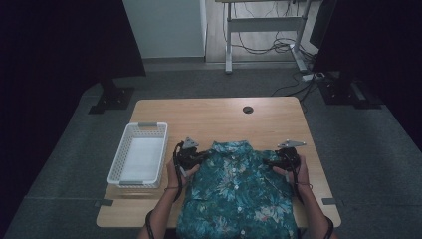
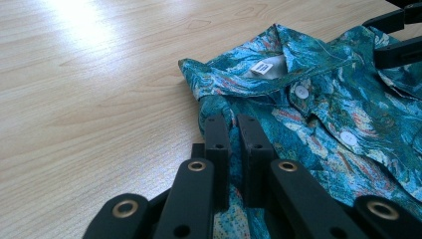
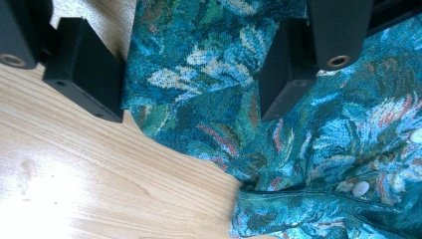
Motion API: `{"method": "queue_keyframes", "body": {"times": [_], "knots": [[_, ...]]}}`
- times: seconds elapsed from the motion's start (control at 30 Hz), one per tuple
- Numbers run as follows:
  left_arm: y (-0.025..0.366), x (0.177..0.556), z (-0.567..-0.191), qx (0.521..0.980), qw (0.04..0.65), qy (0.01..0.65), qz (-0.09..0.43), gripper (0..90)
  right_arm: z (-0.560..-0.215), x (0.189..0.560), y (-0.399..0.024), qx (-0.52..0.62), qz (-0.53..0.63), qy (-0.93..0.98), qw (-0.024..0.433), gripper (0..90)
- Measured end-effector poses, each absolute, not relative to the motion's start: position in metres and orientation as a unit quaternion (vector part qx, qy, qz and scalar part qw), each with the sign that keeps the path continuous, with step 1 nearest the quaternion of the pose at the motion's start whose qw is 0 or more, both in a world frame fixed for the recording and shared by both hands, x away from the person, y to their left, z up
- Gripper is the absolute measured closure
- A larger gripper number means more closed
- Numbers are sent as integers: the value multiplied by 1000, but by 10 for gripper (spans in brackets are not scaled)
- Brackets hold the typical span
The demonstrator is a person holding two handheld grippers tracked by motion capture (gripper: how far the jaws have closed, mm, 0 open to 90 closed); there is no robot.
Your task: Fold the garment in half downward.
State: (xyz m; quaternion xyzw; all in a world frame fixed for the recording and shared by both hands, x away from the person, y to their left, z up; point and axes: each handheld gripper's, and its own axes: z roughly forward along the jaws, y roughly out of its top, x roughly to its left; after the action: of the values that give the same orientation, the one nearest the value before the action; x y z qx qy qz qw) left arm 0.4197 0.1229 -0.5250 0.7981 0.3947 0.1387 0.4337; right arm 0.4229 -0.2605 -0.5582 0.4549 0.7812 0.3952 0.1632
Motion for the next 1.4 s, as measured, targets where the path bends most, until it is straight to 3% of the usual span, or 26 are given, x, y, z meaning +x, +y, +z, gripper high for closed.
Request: {"method": "queue_keyframes", "body": {"times": [0.43, 0.93, 1.4], "knots": [[122, 419, -528, 798, 433, 396, 137, 843, -557, 418, -256, 442, 372, 792, 196, 455], [124, 418, -531, 797, 433, 397, 137, 842, -556, 413, -251, 434, 374, 797, 192, 750], [129, 417, -529, 793, 437, 400, 141, 842, -554, 406, -248, 443, 376, 788, 203, 836]]}}
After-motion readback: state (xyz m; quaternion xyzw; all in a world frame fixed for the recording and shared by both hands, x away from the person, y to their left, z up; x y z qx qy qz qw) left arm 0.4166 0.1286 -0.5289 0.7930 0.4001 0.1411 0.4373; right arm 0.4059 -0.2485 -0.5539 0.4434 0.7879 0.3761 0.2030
